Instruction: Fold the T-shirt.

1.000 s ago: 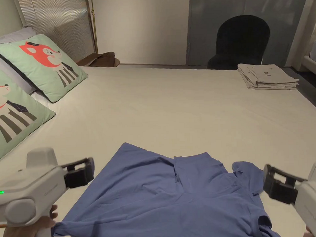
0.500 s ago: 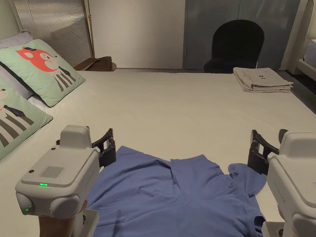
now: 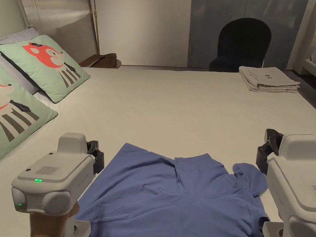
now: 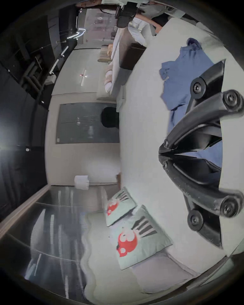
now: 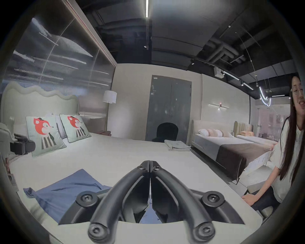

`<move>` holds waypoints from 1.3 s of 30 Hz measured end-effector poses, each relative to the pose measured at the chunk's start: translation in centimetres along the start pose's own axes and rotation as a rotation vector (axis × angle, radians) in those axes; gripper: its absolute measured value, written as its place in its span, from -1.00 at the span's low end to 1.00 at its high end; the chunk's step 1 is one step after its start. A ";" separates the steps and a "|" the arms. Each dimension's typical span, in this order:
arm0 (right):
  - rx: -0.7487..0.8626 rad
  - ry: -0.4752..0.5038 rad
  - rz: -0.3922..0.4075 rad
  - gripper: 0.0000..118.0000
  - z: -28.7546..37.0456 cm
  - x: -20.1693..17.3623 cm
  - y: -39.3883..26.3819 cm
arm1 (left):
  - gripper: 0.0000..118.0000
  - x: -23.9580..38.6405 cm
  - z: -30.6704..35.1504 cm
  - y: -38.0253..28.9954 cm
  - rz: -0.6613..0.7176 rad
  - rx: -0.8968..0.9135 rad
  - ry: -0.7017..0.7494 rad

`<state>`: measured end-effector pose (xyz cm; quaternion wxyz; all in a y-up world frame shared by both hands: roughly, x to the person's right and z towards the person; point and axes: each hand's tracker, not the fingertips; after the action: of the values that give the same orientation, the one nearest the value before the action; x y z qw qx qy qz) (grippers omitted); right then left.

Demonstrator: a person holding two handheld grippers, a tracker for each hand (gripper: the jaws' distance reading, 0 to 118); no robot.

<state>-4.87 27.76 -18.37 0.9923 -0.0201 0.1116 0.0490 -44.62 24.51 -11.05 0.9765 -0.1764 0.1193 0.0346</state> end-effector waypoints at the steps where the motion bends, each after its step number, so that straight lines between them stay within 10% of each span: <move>1: -0.004 0.007 -0.003 -1.00 -0.1 -0.1 -0.1 | -1.00 -0.8 0.2 -0.7 0.016 -0.035 0.002; 11: -0.039 0.070 0.010 -1.00 -1.4 -1.7 -0.8 | -0.92 -8.9 1.0 -6.7 0.192 -0.288 0.100; 15: -0.054 0.086 0.005 -1.00 -1.9 -2.0 -1.0 | 0.62 -10.2 0.6 -8.8 0.198 -0.419 0.120; 17: -0.062 0.088 0.003 -1.00 -2.0 -2.2 -1.2 | 0.85 -10.2 0.3 -10.0 0.183 -0.466 0.138; 23: -0.082 0.098 0.017 -1.00 -2.3 -2.4 -1.7 | 0.73 -9.4 -0.5 -13.1 0.136 -0.495 0.165; 27: -0.097 0.098 0.016 -1.00 -2.5 -2.1 -2.1 | -0.92 -9.0 -1.3 -14.5 0.102 -0.515 0.129; 39: -0.326 0.094 -0.020 -1.00 -8.2 0.2 -5.1 | -0.94 -9.1 -1.1 -12.4 0.144 -0.412 0.095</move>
<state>-6.00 22.27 -26.26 0.9701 -0.1842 0.1482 0.0557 -52.35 12.29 -5.60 0.9081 -0.3644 0.1681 0.1195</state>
